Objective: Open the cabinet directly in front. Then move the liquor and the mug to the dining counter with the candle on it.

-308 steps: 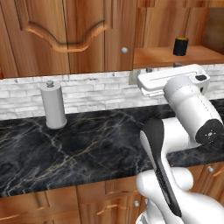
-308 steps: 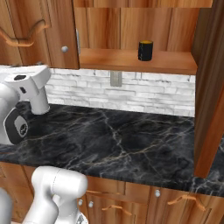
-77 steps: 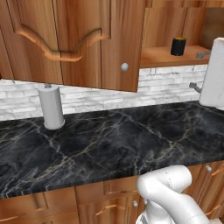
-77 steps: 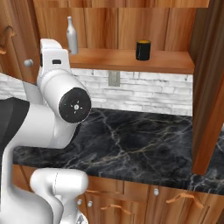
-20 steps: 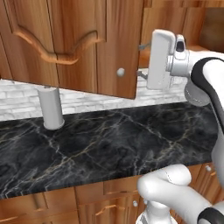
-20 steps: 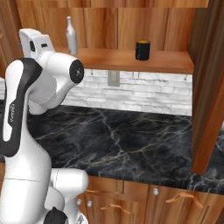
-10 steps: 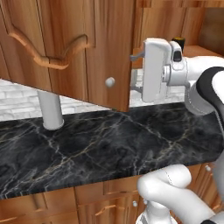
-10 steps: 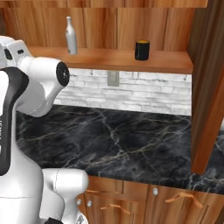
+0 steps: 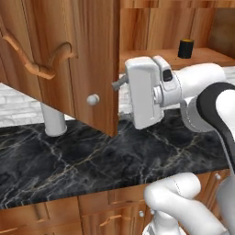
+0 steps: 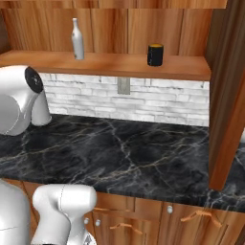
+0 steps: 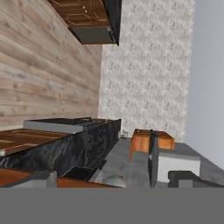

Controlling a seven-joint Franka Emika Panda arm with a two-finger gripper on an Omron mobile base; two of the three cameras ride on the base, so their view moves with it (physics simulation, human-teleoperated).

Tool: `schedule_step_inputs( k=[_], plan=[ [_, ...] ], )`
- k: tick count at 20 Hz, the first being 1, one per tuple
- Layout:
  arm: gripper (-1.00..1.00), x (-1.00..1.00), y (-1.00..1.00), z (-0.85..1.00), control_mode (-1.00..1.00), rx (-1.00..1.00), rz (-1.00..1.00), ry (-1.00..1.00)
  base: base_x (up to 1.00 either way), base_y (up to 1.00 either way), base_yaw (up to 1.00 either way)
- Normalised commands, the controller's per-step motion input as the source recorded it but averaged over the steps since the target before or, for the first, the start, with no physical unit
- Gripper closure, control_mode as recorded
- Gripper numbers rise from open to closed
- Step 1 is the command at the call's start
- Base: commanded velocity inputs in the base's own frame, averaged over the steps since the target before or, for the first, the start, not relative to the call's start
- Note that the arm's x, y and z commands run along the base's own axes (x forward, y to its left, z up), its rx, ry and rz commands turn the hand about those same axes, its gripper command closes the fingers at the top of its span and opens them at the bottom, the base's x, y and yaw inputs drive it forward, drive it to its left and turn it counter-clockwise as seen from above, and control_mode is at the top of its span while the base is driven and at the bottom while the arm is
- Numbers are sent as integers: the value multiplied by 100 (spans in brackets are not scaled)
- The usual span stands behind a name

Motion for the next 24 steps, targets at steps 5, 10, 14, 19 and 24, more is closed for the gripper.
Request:
schedule_step_inputs(
  k=[5, 10, 14, 19, 24],
  plan=[
    [-100, -35, 100, -70, -100, -12, 18, 0, 0, 0, 0],
    [-100, -7, 100, -66, -100, -5, 13, 1, 0, 0, 0],
    [-100, -11, 100, -39, -100, 0, 6, 1, 0, 0, 0],
    [-100, -33, 95, -19, -100, -1, 0, -3, 0, 0, 0],
    [-100, -100, -45, 24, -100, 5, -17, -11, 0, 0, 0]
  ],
)
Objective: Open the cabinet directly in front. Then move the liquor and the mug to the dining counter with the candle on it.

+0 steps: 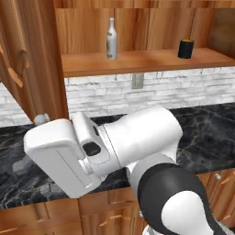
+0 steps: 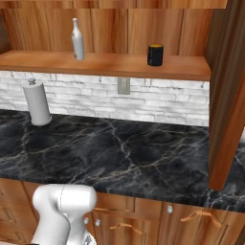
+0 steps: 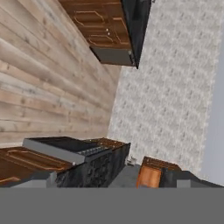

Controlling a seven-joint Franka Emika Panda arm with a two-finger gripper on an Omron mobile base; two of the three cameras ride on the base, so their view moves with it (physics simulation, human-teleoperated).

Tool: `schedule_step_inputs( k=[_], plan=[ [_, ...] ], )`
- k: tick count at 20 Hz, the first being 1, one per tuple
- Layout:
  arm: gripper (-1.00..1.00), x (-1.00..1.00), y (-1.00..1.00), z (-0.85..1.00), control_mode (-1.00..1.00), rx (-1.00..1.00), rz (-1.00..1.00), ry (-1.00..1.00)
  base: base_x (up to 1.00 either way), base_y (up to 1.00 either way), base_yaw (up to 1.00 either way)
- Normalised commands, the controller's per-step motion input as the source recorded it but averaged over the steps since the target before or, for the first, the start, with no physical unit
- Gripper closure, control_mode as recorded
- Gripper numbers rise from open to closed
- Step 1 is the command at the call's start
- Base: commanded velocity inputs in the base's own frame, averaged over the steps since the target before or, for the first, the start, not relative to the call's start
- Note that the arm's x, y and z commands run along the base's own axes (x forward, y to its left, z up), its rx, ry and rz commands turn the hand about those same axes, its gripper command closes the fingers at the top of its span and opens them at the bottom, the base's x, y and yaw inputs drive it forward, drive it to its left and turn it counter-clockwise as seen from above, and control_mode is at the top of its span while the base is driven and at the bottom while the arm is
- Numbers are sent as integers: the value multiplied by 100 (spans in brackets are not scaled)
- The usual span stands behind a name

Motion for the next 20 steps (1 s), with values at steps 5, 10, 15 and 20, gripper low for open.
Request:
schedule_step_inputs(
  k=[5, 10, 15, 20],
  plan=[
    [-100, -74, -100, 32, -100, 3, -26, 0, 0, 0, 0],
    [-100, -6, -100, 24, -100, 13, -44, 2, 0, 0, 0],
    [-100, 0, -100, 25, -100, 38, -57, 13, 0, 0, 0],
    [-100, 0, -100, 34, -100, 45, -57, 31, 0, 0, 0]
  ],
)
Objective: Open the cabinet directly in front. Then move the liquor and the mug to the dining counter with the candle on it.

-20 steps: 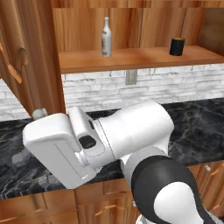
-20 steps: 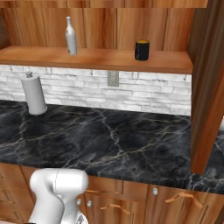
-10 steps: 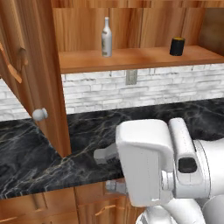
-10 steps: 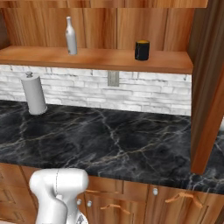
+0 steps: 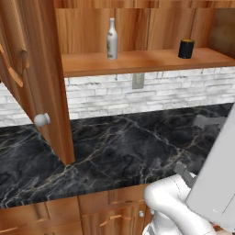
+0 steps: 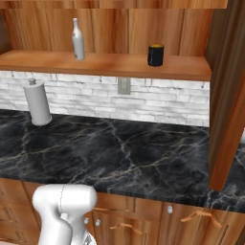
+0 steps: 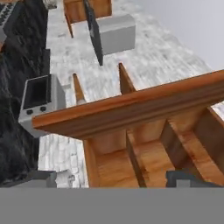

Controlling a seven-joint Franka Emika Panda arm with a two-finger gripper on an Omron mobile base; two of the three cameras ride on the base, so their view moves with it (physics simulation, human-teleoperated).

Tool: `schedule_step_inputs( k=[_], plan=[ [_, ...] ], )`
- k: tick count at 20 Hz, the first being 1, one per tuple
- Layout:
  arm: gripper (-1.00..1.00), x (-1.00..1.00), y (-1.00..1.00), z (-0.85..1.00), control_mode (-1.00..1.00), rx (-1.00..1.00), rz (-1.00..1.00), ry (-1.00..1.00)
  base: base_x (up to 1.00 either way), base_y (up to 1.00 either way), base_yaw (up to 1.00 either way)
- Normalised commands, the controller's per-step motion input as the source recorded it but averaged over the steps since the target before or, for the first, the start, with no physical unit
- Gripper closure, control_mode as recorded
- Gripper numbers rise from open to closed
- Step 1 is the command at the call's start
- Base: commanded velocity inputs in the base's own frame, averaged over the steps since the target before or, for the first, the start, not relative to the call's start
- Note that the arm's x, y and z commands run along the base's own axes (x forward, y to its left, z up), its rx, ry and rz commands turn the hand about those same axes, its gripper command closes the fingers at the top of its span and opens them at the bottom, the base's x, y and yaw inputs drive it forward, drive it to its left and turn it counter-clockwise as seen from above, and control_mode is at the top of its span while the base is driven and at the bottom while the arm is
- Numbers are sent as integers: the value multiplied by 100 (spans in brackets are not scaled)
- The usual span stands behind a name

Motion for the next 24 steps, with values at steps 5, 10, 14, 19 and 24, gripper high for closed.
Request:
schedule_step_inputs(
  k=[5, 10, 14, 19, 24],
  plan=[
    [-100, 43, -84, 11, -100, 51, -16, 62, 0, 0, 0],
    [-100, 48, -90, -1, -100, 59, 0, 58, 0, 0, 0],
    [-100, 64, -45, -13, -100, 55, 0, 45, 0, 0, 0],
    [-100, 79, -1, -2, -100, 49, -14, 13, 0, 0, 0],
    [-100, 45, 1, -16, -100, 24, -24, -1, 0, 0, 0]
  ],
)
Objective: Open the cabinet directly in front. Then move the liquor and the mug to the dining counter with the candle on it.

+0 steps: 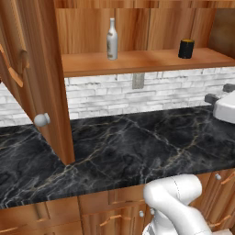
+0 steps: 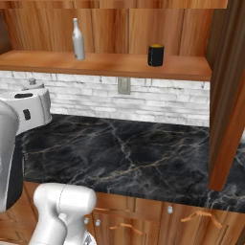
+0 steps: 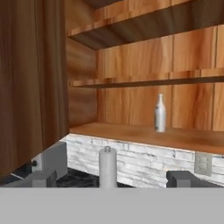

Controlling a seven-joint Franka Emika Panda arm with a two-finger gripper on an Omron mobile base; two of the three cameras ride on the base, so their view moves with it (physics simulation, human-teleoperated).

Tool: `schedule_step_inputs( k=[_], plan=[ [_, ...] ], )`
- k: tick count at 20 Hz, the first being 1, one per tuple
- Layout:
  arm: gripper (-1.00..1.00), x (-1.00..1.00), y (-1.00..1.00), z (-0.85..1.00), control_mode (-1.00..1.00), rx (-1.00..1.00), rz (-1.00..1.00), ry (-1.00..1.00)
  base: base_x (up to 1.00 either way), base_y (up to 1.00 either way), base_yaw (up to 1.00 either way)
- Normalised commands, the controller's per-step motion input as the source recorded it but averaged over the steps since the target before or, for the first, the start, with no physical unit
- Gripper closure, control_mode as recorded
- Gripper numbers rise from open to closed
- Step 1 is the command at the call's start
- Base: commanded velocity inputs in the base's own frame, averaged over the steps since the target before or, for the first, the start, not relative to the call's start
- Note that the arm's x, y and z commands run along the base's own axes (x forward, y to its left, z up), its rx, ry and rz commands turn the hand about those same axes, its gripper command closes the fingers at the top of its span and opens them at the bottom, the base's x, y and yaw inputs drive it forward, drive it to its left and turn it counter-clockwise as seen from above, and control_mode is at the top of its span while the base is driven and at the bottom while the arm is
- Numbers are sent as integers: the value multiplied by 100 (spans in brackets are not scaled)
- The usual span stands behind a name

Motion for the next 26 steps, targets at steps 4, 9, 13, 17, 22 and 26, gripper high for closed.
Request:
schedule_step_inputs(
  k=[4, 9, 13, 17, 22, 26],
  plan=[
    [-100, 13, -15, -1, -100, 0, -28, -7, 0, 0, 0],
    [-100, 0, -24, 7, -100, 0, -21, -4, 0, 0, 0],
    [-100, 0, -23, 17, -100, 0, -16, -1, 0, 0, 0],
    [-100, 0, -28, 12, -100, 0, -9, 0, 0, 0, 0],
    [-100, 15, -44, 0, -100, 0, -11, 0, 0, 0, 0],
    [-100, 40, -50, 0, -100, 0, -13, 0, 0, 0, 0]
  ],
)
